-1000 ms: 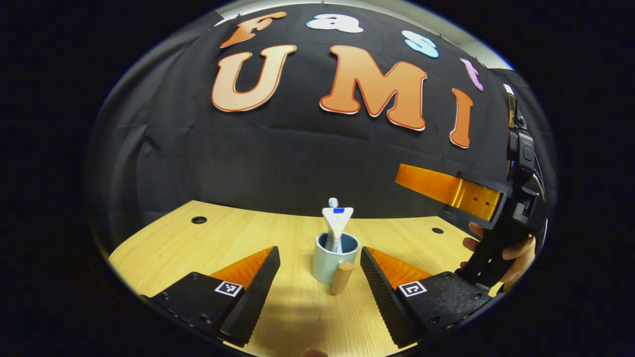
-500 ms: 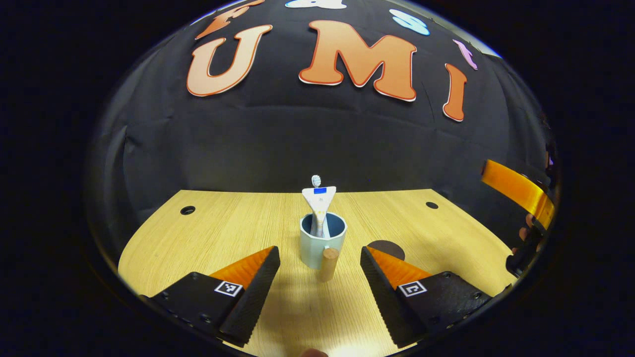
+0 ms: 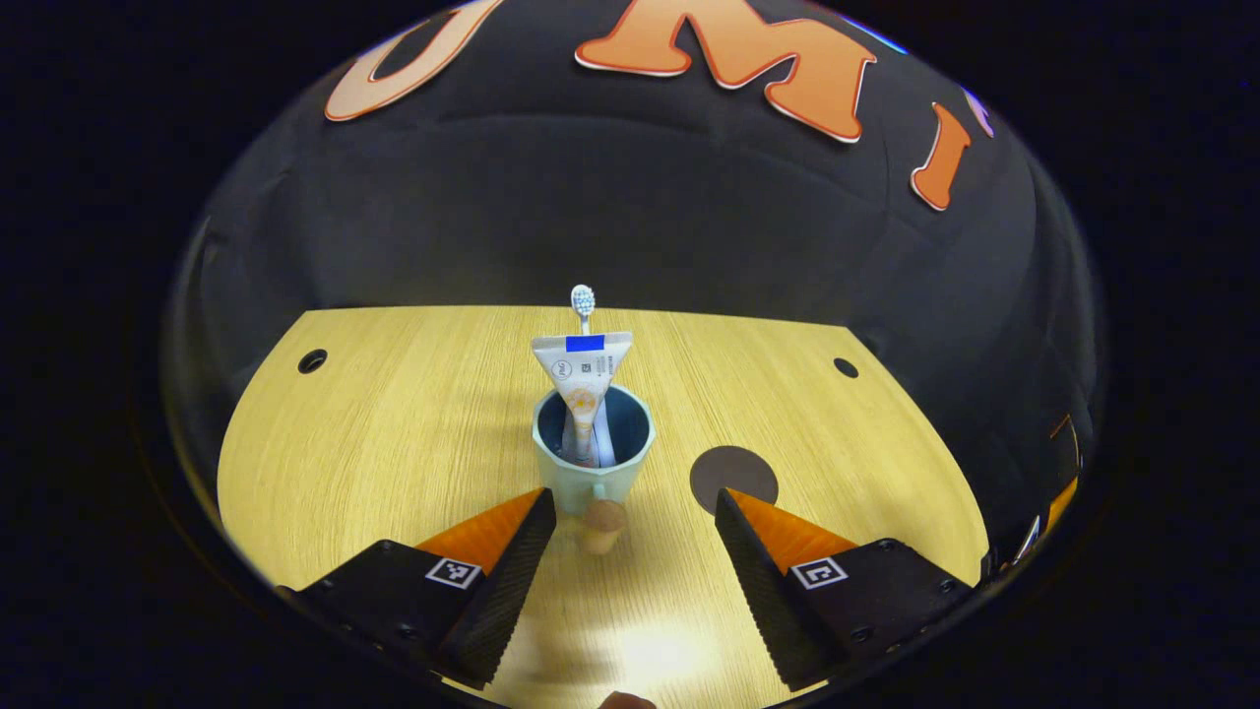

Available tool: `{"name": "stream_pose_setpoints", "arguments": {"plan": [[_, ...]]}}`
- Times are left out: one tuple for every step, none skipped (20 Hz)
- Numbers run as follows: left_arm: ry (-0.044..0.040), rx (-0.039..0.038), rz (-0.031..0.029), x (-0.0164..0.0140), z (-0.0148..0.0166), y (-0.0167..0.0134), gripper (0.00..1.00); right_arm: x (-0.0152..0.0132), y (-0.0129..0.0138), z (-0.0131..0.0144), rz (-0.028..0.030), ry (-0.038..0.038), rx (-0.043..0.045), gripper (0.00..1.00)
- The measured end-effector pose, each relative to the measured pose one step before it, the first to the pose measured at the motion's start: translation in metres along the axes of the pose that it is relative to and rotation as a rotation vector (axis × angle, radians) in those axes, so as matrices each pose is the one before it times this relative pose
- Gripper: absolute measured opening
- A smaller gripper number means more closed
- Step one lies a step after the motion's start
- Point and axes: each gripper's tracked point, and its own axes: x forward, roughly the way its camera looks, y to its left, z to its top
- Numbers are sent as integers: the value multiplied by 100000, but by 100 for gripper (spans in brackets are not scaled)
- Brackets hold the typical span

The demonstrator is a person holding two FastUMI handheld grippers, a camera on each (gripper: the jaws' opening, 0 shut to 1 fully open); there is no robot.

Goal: Put the toothbrush and toothpaste on the desktop into the cup, then pick up the cup and place it on the coaster on the desktop.

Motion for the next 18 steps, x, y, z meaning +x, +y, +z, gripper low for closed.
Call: {"name": "stream_pose_setpoints", "arguments": {"plan": [[4724,9,299,532,-404,270,98,-395,123,-676,518,1089,1110,97],[4859,520,1640,419,-326,342,98,-465,553,-845,2129,1177,964,97],[3898,1022,1447,609,-314,316,98,-418,280,-691,533,1135,590,97],[3694,1076,1667,779,-376,190,98,-138,-1,-639,382,1211,-222,97],[3306,1615,1663,587,-139,218,98,-269,19,-624,-377,868,-453,97],[3652,2856,2970,416,-140,509,98,-218,-23,-440,204,729,200,97],[3657,3619,3282,862,-297,759,98,-154,389,-243,1419,170,1248,98],[3512,947,2568,684,-647,431,98,-133,288,-166,541,417,1028,98],[2582,825,663,605,-208,89,98,-297,210,-259,848,-77,381,97],[1298,693,1311,680,13,342,98,-219,-65,-186,-36,45,-275,97],[1729,1256,1243,719,-70,288,98,-76,33,-248,222,244,-590,97],[1044,937,1702,469,213,121,98,-51,-23,-104,-4,491,-703,97],[1787,1269,1528,413,265,-108,98,-88,106,-38,779,94,-241,98],[358,977,460,739,557,-318,98,-49,213,-82,461,205,-470,98],[833,985,-60,429,371,-316,91,-36,8,-135,435,27,-193,98],[444,1084,-216,467,439,-343,90,136,193,-365,602,763,-110,98],[1043,1573,826,256,445,-401,91,146,287,-395,1329,1443,441,97],[868,756,213,-543,472,-618,94,10,375,-512,1635,1801,238,97]]}}
